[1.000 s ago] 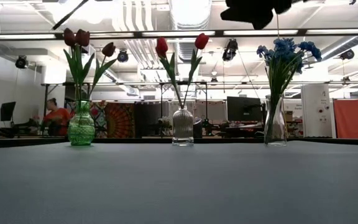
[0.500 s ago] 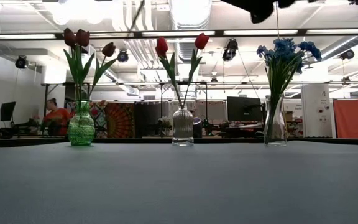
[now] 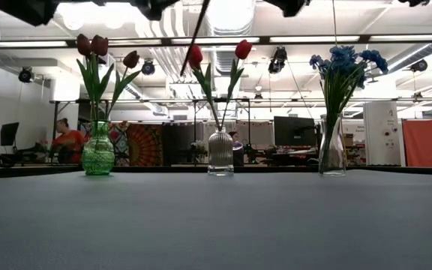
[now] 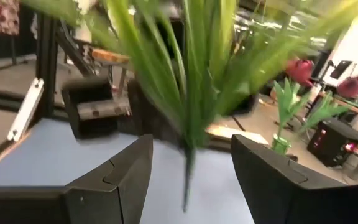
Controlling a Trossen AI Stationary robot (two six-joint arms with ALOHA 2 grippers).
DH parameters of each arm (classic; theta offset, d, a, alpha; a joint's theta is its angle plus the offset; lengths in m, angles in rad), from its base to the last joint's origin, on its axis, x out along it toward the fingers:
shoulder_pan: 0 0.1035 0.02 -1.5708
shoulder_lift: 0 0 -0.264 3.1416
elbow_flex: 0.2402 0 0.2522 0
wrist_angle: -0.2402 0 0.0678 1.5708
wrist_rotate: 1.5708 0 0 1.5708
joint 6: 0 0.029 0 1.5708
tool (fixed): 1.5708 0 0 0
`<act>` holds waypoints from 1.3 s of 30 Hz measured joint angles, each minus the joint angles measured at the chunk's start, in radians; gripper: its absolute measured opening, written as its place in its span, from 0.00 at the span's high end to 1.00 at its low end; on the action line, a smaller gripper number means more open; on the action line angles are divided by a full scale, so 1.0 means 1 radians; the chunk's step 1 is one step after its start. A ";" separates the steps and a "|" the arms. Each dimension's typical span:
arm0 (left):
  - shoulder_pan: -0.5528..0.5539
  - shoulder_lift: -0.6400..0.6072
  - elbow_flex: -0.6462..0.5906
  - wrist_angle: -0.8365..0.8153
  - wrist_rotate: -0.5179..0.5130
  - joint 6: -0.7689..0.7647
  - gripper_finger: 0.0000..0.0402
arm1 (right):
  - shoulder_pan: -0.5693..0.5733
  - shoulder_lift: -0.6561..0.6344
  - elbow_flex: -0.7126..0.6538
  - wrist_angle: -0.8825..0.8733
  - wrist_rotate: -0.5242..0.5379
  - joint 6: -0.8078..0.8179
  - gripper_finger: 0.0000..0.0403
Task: Sort flowers into vase by color
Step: Put the blue flowers into the right transparent vase
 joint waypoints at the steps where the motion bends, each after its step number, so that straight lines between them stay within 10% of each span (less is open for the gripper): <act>1: 0.002 0.008 -0.005 0.006 -0.001 0.000 0.99 | 0.000 0.009 0.011 0.007 -0.008 0.000 0.48; 14: 0.036 0.137 0.042 0.112 0.000 0.014 0.99 | 0.000 0.007 0.043 0.016 -0.014 -0.013 0.51; 24: 0.040 0.152 0.042 0.163 -0.026 0.015 0.98 | 0.000 0.007 0.043 0.026 -0.009 -0.023 0.84; 39: 0.056 0.148 0.042 0.117 -0.091 -0.084 0.74 | 0.002 -0.092 0.058 -0.144 0.051 -0.001 0.95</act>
